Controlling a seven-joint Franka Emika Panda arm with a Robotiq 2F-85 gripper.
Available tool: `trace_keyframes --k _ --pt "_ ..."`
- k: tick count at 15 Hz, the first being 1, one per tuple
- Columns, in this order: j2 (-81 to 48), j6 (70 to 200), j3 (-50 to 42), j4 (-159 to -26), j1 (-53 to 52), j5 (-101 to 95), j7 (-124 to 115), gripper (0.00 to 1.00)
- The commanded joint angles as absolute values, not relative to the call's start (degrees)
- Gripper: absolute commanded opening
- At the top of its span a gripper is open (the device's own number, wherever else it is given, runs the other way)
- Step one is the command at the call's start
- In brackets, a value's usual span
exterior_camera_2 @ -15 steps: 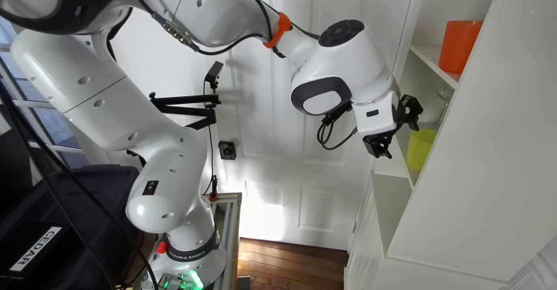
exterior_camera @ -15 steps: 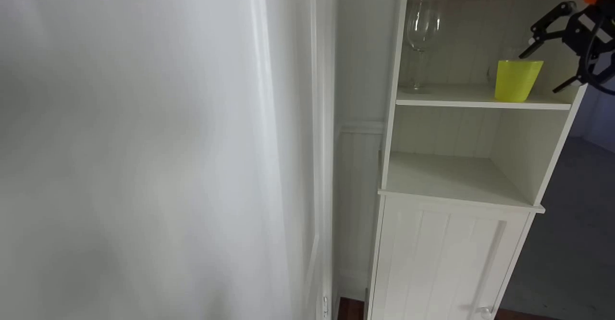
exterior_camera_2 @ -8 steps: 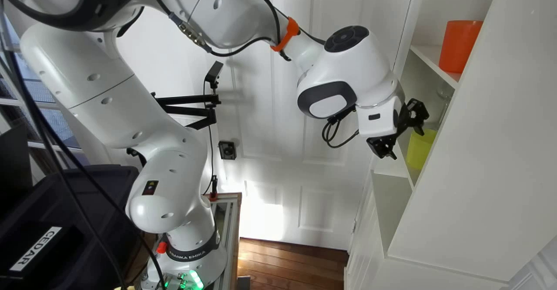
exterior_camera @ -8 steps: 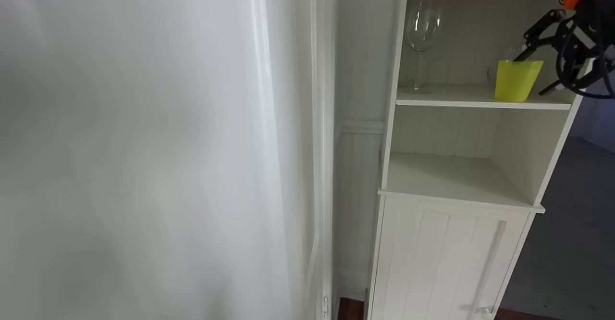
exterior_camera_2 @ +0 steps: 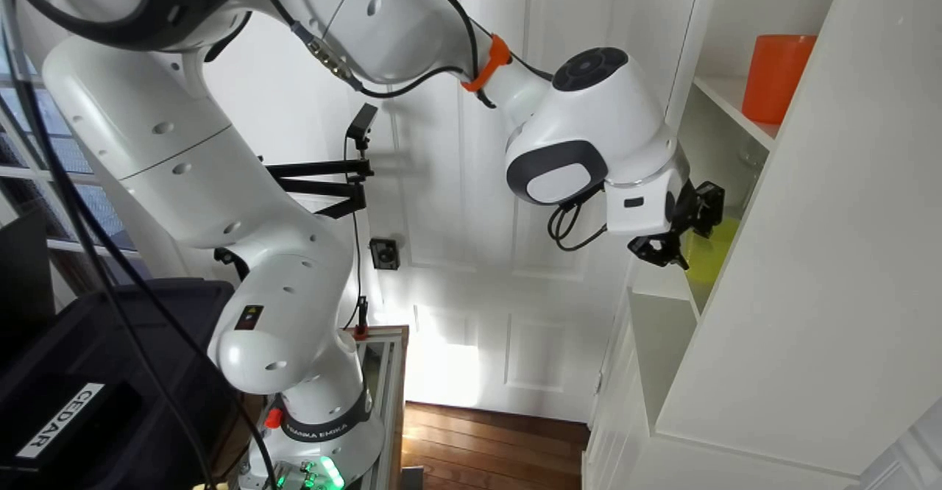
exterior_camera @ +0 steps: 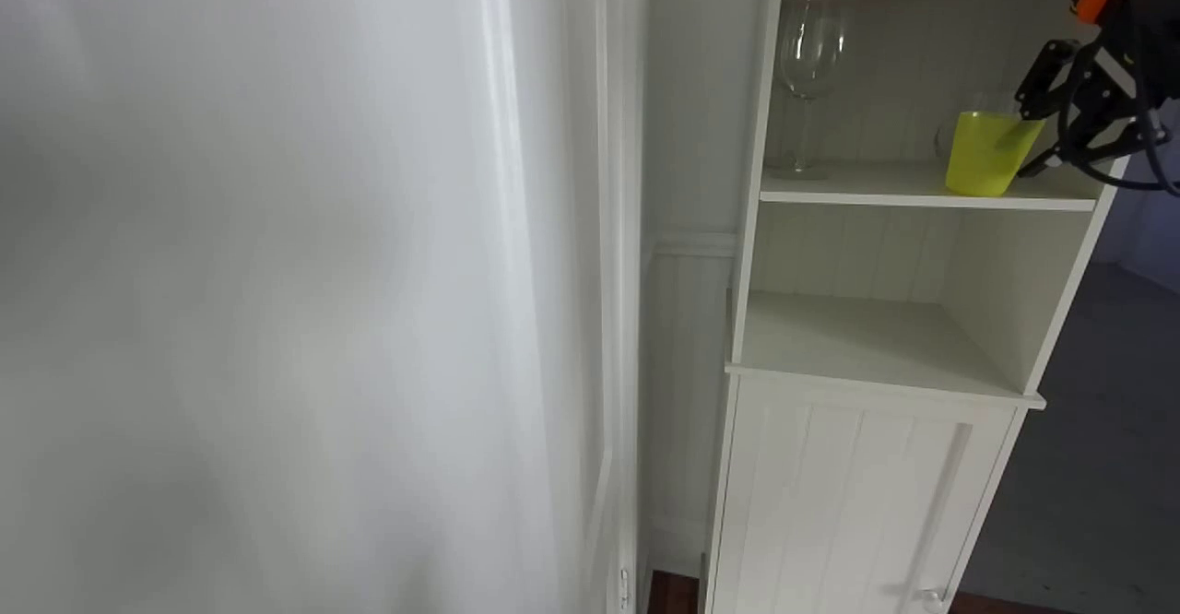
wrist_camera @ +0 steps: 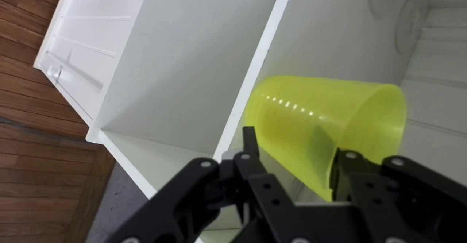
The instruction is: Pick up the yellow cup and put it on the top shelf next to the orange cup
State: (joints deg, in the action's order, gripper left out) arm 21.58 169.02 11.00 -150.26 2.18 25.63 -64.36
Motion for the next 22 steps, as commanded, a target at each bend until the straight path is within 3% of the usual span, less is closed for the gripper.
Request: trace_keyframes --k 1,2,5,15,22 --pt "22.3 168.7 13.9 -150.3 5.5 23.6 -67.8 0.29" --pt "22.8 168.7 14.3 -150.5 6.0 23.7 -67.8 0.16" --pt "24.0 168.6 12.2 -151.5 4.3 22.1 -67.5 0.00" --pt "32.3 165.5 6.1 -157.3 -0.1 23.1 -57.3 0.01" --pt "37.6 154.5 4.0 -158.2 -0.5 22.0 -48.0 0.01"
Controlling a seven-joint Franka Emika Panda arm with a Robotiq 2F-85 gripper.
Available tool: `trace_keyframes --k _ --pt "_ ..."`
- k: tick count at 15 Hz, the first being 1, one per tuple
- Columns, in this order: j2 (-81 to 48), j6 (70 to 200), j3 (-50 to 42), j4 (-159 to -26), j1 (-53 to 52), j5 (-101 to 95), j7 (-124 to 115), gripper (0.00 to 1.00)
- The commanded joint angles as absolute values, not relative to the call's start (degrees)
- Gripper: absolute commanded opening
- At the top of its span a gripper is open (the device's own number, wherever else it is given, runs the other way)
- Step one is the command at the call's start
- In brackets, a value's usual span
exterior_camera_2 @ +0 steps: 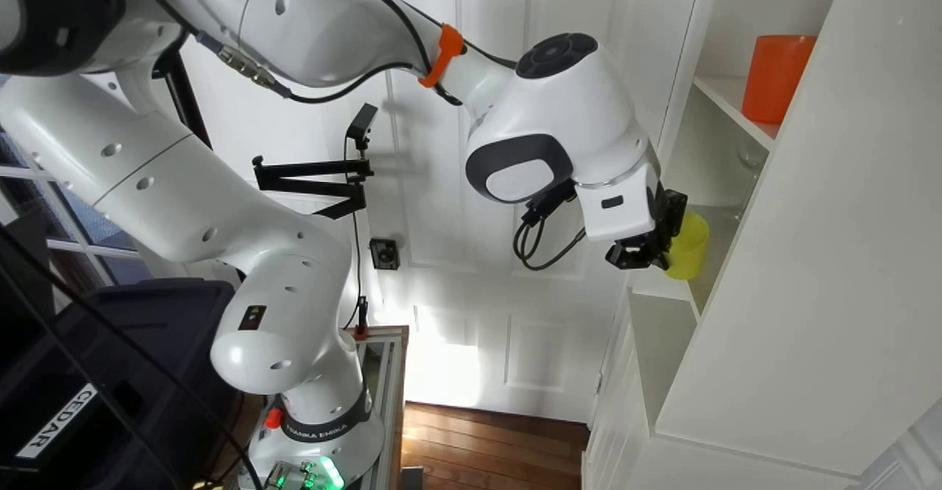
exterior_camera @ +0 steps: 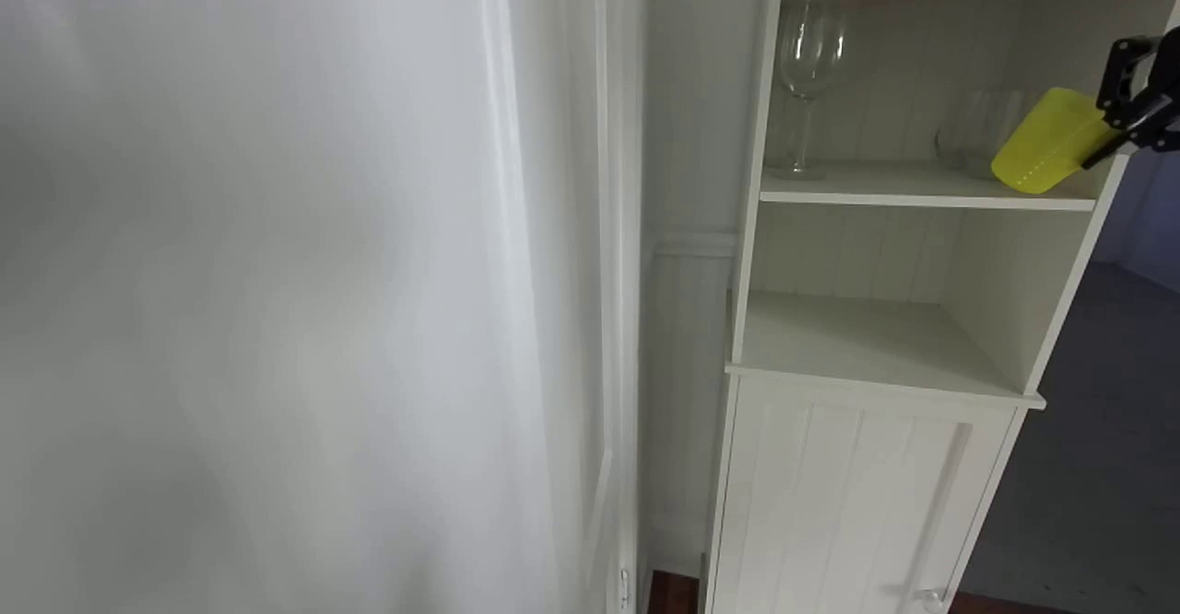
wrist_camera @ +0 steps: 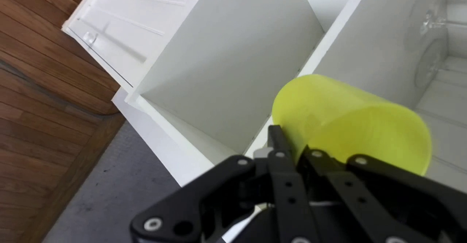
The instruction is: Pick up the yellow cup and put it on the top shelf next to the orange cup
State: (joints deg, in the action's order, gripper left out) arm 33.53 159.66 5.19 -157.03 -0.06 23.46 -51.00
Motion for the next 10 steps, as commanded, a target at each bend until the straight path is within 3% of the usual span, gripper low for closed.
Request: trace_keyframes --k 1,10 --pt "37.5 152.1 4.1 -157.2 0.0 21.4 -46.8 0.01" --pt "43.3 135.4 4.7 -157.2 1.2 16.6 -35.9 0.01"
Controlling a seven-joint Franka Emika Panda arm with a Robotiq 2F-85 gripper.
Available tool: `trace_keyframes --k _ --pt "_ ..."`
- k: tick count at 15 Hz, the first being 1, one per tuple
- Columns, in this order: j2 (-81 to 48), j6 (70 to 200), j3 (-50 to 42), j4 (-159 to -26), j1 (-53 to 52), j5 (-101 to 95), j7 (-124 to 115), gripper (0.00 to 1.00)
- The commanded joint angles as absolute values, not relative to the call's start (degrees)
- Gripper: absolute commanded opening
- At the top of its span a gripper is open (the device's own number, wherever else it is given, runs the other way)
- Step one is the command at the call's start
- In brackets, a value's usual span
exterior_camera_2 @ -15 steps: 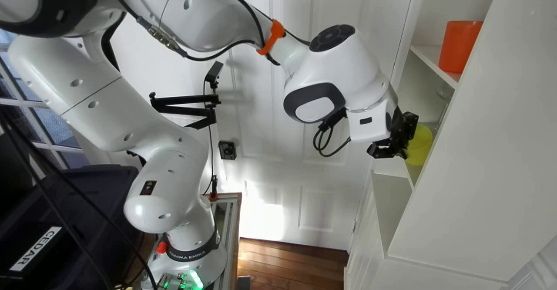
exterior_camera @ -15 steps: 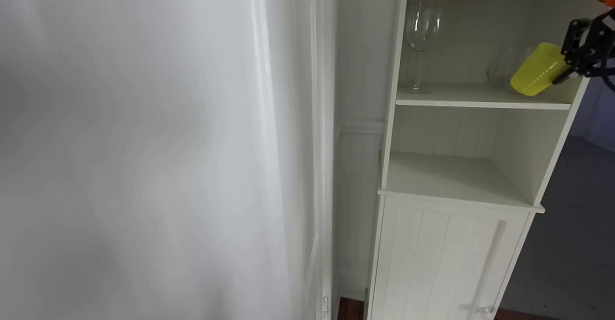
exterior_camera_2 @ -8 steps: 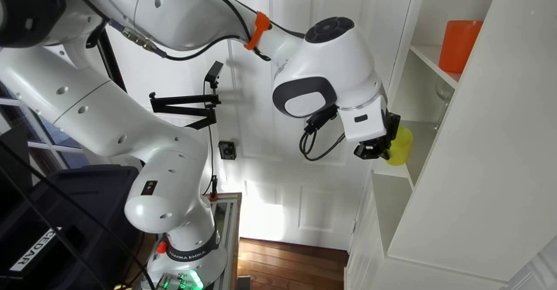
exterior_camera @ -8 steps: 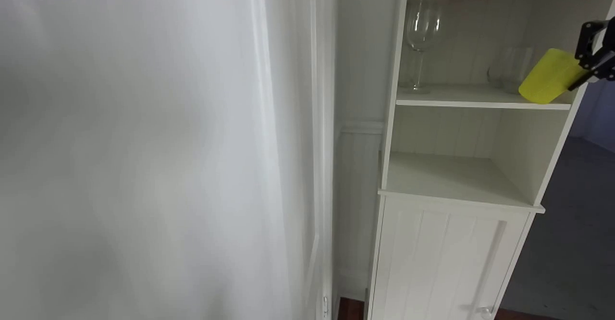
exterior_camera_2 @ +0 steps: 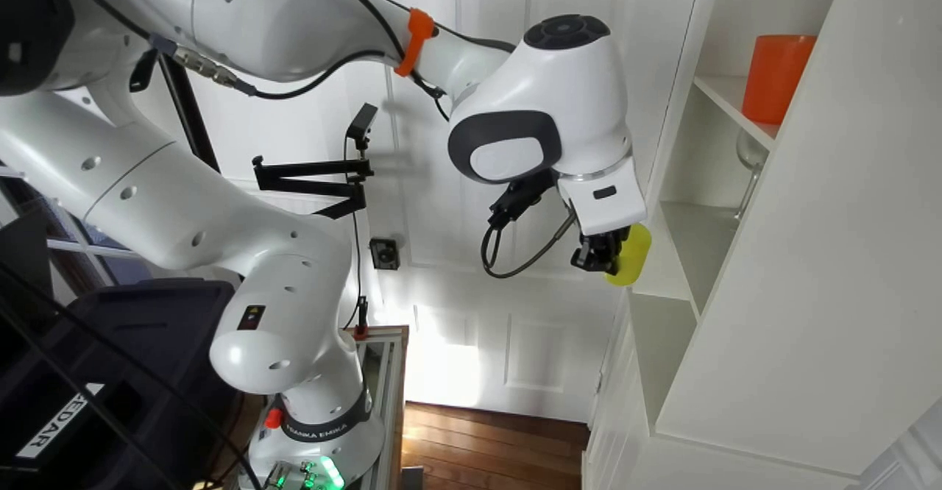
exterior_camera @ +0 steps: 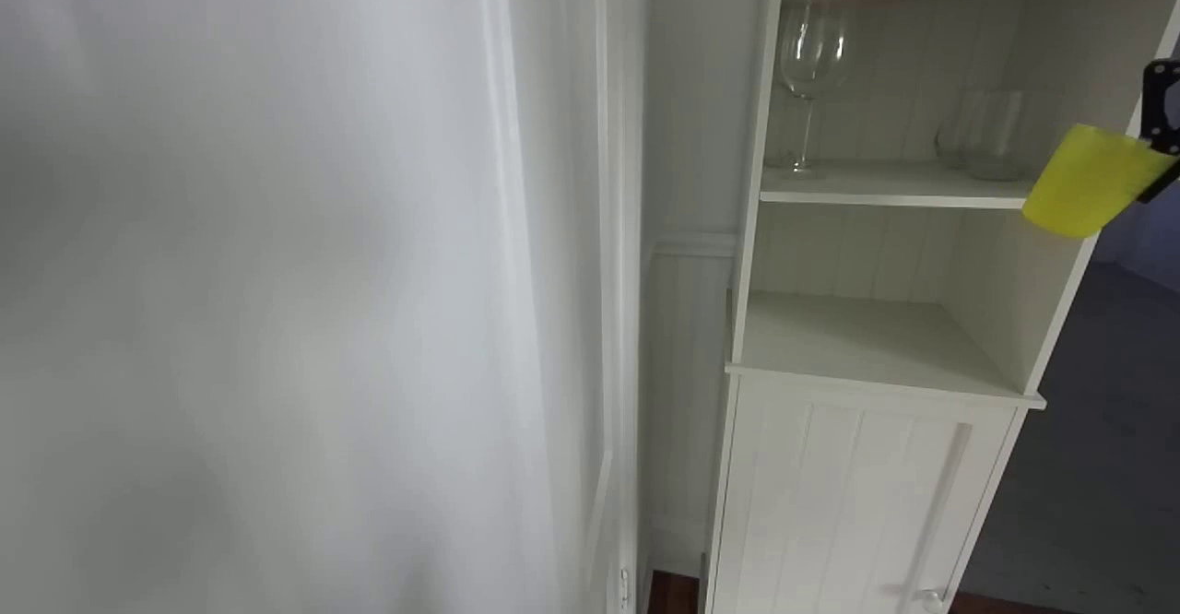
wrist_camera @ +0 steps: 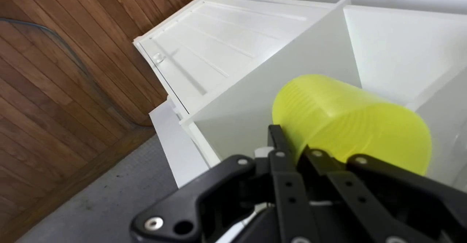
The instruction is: Pick up the yellow cup and put it on the top shelf next to the orange cup
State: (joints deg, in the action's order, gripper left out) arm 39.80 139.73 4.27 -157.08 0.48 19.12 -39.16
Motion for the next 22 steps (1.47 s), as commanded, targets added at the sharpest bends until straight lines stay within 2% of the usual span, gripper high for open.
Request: trace_keyframes --k 1,10,11,16,17,22 --pt "44.0 133.6 5.2 -156.9 1.6 15.4 -34.7 0.01" --pt "53.8 118.4 8.4 -152.0 2.1 8.9 -29.3 0.01" --pt "50.5 122.1 8.5 -152.9 2.4 10.7 -30.0 0.04" --pt "53.2 119.2 8.8 -152.1 2.4 10.6 -29.2 0.04" --pt "53.4 120.3 8.0 -151.1 1.0 11.1 -26.8 0.01" --pt "52.3 118.4 6.7 -142.5 -1.5 10.0 -17.2 0.01"
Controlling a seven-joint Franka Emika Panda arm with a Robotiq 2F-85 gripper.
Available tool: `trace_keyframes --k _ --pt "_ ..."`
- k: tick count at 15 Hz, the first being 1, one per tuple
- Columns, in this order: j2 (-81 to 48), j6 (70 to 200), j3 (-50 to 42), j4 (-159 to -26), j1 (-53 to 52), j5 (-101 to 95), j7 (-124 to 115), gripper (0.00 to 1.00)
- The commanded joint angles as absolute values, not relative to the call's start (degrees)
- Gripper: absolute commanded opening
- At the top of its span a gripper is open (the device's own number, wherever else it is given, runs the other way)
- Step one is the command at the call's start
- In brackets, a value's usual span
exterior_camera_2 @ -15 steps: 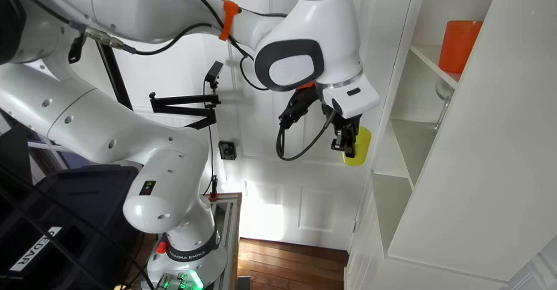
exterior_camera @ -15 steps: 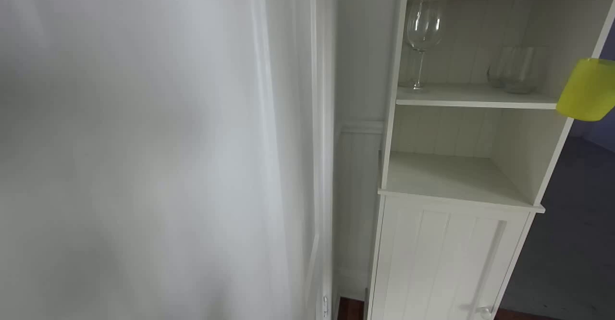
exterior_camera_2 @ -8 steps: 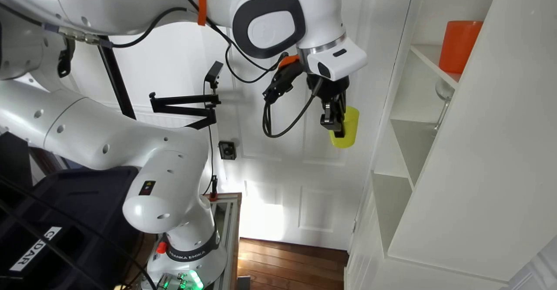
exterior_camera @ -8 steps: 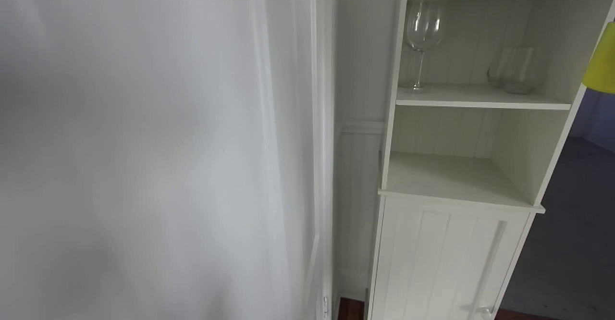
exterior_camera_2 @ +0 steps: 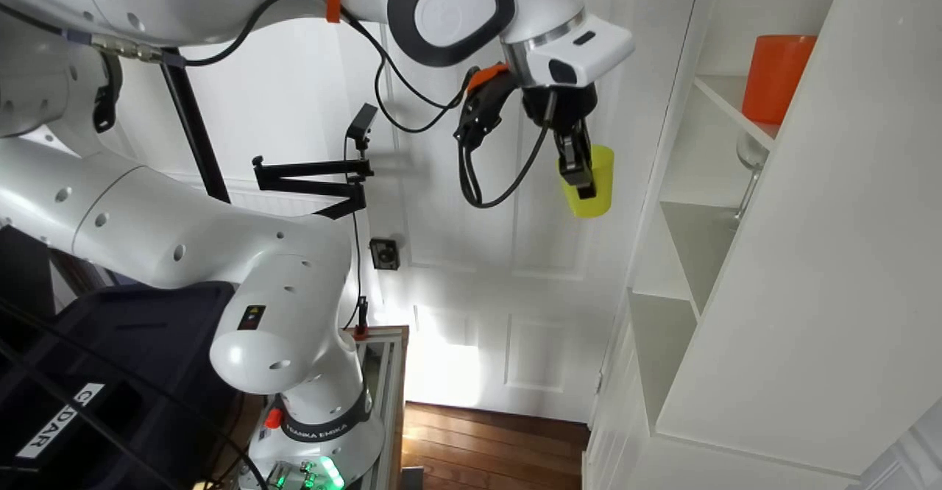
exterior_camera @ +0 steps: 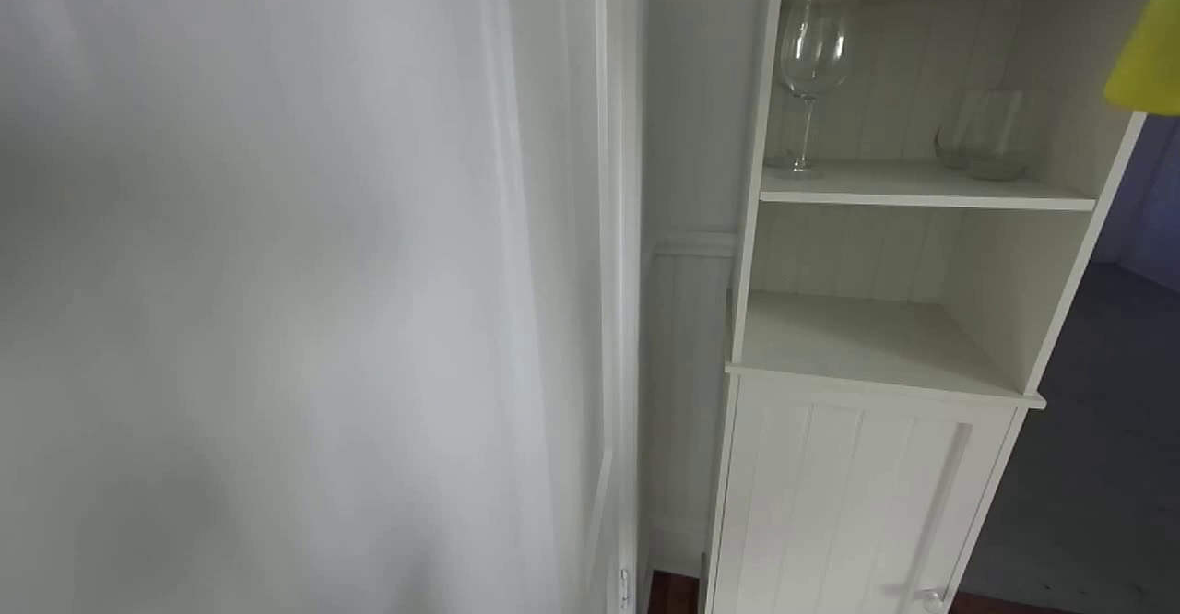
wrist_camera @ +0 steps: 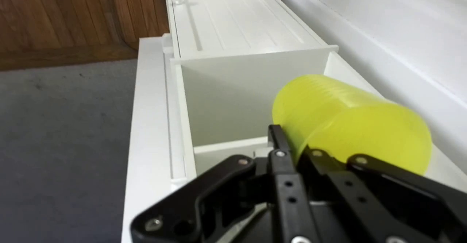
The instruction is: Pick up the yellow cup and put it on the top shelf next to the orange cup
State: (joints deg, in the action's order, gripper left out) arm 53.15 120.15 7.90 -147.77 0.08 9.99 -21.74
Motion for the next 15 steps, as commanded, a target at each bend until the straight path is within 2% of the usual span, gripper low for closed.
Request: trace_keyframes --k 1,15 --pt "51.6 118.5 6.6 -140.8 -1.9 10.1 -16.0 0.01" --pt "32.9 120.5 9.8 -117.4 -0.4 9.7 -21.6 0.01"
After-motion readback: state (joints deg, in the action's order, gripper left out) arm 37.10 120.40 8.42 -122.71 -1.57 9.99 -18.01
